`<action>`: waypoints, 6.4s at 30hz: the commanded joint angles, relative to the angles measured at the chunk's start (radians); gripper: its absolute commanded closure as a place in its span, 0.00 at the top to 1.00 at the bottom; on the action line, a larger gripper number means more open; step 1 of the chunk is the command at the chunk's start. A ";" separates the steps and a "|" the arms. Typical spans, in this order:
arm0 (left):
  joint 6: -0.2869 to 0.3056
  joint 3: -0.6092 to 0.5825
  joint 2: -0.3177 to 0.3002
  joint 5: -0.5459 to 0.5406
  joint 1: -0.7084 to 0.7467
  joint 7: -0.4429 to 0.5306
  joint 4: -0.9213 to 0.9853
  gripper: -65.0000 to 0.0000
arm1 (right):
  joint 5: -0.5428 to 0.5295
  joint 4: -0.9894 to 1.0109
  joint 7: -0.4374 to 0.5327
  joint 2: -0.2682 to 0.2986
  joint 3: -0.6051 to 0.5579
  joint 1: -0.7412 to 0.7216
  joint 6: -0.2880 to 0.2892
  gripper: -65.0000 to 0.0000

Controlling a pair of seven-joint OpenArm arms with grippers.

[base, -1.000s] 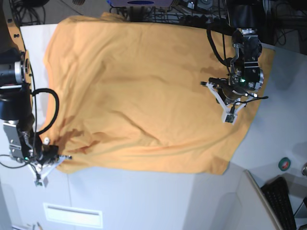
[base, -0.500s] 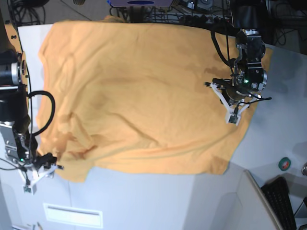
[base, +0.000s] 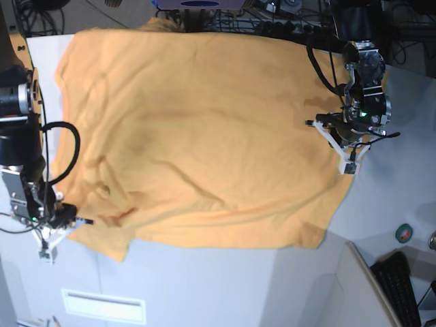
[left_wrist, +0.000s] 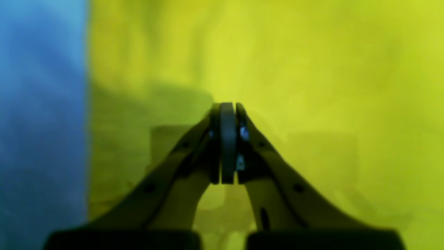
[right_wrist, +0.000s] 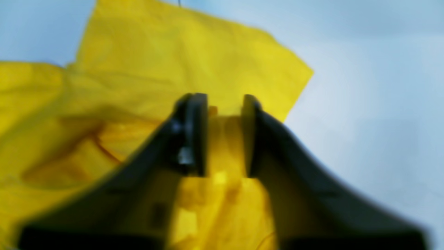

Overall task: Layout the t-shirt on the table in an organized manner, then fold the t-shirt properly
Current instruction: 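Drag the pinched fabric with the right gripper to smooth the shirt, then regrasp the shirt with the right gripper and pull it outward, then pull the shirt with both grippers toward the robot to flatten it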

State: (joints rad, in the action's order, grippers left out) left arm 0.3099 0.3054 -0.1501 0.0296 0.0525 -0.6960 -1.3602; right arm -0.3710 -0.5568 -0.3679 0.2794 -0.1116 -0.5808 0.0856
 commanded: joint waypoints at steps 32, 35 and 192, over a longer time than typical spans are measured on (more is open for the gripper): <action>-0.005 0.002 -0.007 -0.001 -0.010 0.017 -0.011 0.00 | -0.009 -0.919 -0.521 0.007 0.040 0.500 -0.010 0.00; -0.005 0.007 -0.007 -0.001 -0.010 0.017 -0.011 0.00 | -0.007 -0.961 -0.510 0.005 0.148 0.463 -0.010 0.00; -0.004 -0.179 -0.136 0.000 0.022 -0.072 -0.121 0.00 | 0.183 -0.928 -0.337 0.056 0.129 0.572 -0.109 0.00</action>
State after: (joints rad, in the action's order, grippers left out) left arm 0.3138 0.1211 -0.2726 0.0242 0.0883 -0.7776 -1.4601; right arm -0.1959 -1.4700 -0.7303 0.3202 0.0078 0.0086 -0.0193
